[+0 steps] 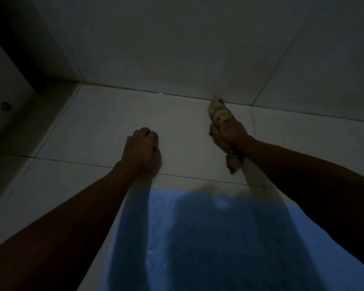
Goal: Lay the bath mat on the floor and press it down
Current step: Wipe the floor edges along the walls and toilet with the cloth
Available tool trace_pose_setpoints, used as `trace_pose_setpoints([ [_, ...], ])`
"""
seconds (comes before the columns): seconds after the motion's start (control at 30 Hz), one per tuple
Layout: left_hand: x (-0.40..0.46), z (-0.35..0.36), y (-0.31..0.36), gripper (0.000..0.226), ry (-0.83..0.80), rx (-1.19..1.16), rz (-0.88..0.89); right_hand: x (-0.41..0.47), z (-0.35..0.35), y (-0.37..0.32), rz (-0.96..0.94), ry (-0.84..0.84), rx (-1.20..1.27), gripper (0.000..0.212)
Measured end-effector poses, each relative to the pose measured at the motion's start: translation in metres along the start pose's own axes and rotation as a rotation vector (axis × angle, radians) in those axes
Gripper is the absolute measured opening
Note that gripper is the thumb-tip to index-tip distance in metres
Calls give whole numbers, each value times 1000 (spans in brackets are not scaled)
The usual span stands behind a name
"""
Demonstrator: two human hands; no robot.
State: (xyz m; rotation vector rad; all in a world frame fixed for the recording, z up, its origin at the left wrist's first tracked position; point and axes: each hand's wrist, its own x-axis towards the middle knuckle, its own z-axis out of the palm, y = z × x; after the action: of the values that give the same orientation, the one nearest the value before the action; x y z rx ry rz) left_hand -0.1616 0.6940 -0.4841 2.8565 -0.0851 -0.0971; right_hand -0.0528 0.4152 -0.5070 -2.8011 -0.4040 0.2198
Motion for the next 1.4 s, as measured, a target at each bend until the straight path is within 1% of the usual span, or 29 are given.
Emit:
trace_pose_setpoints([
  [0.07, 0, 3, 4, 46, -4, 5, 0, -18, -13, 21, 122, -37, -40, 64],
  [0.1, -1, 4, 6, 48, -22, 6, 2, -29, -16, 31, 148, -45, -44, 61],
  [0.13, -1, 3, 3, 51, -39, 12, 4, -37, -16, 39, 126, -44, -46, 64],
  [0.2, -6, -1, 4, 54, -83, 43, 15, -58, -14, 57, 3, -15, -24, 78],
  [0.23, -8, -3, 1, 54, -97, 60, 15, -65, -13, 66, -41, -8, -13, 79],
  [0.33, -16, -6, 1, 54, -106, 79, 19, -92, -17, 80, -61, -54, -24, 77],
  [0.4, -23, -8, 4, 53, -126, 96, 14, -110, -17, 81, -117, -55, -40, 76],
  [0.5, -35, -10, 3, 53, -135, 114, 23, -125, -4, 76, -243, -9, -32, 79],
  [0.57, -45, -11, -2, 61, -143, 114, 18, -127, 4, 65, -229, 37, 20, 79],
  [0.6, -50, -11, -5, 63, -143, 109, 7, -127, 7, 55, -219, 54, 44, 80],
  [0.7, -60, -14, -20, 56, -133, 96, -30, -118, 27, 10, -223, 81, 78, 81],
  [0.8, -68, -18, -41, 60, -144, 105, -65, -102, 50, -46, -218, 67, 134, 86],
  [0.97, -88, -22, -73, 63, -140, 108, -119, -88, 74, -135, -246, 117, 140, 85],
  [1.07, -103, -23, -91, 66, -138, 115, -135, -77, 82, -176, -246, 95, 169, 85],
  [1.2, -123, -28, -125, 76, -139, 134, -189, -60, 101, -224, -277, 76, 112, 83],
  [1.3, -144, -35, -145, 74, -118, 127, -240, -50, 114, -272, -320, 51, 62, 78],
  [1.37, -163, -40, -156, 78, -112, 108, -276, -44, 125, -312, -352, 27, 116, 75],
  [1.4, -176, -42, -161, 79, -109, 85, -295, -43, 132, -332, -376, 32, 149, 77],
])
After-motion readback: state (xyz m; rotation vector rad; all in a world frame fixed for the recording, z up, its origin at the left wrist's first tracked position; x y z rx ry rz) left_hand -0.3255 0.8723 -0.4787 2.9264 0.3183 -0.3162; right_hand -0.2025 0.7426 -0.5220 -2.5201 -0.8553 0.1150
